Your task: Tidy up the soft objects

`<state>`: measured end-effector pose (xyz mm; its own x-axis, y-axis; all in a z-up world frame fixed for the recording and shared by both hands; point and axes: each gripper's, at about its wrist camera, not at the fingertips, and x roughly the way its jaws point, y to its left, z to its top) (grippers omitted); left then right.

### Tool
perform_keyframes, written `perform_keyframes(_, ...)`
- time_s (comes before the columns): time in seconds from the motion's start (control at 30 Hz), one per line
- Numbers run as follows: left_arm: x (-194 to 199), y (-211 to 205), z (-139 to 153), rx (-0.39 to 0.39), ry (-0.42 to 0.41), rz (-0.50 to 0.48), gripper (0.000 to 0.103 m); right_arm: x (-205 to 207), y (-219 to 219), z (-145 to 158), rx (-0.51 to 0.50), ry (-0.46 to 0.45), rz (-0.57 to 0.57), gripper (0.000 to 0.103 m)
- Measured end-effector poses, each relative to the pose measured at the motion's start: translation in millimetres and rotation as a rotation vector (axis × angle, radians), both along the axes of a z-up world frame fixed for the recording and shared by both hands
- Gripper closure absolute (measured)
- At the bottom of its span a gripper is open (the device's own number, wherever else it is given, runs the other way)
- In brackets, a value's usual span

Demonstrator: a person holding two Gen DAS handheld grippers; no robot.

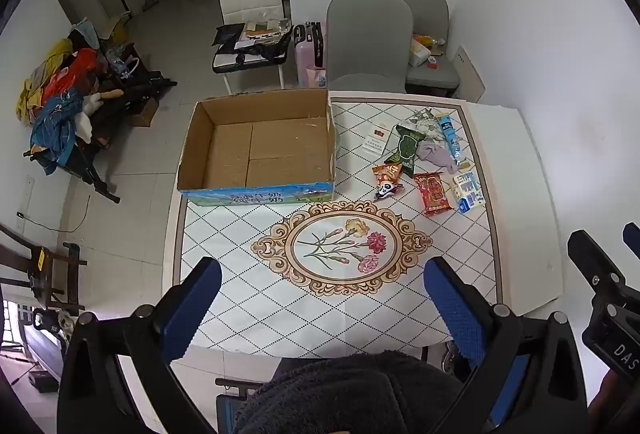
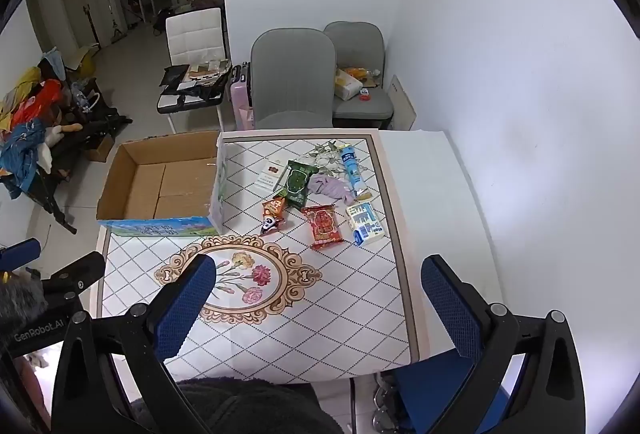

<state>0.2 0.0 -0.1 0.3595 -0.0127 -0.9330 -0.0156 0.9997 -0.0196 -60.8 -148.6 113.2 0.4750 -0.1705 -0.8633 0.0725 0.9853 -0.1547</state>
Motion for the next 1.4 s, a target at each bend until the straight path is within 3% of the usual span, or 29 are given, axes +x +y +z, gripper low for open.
perform_keyframes(0.73,-11,-15,2,0.024,-0.027,-0.005,0.0,-6,-4,1,0.008,-0.007,0.008,0.0)
perform_keyframes(1.4,-10,-4,13,0.02,-0.072,0.022,0.0,-1,-6,5,0.009,-0.024,0.009,0.0)
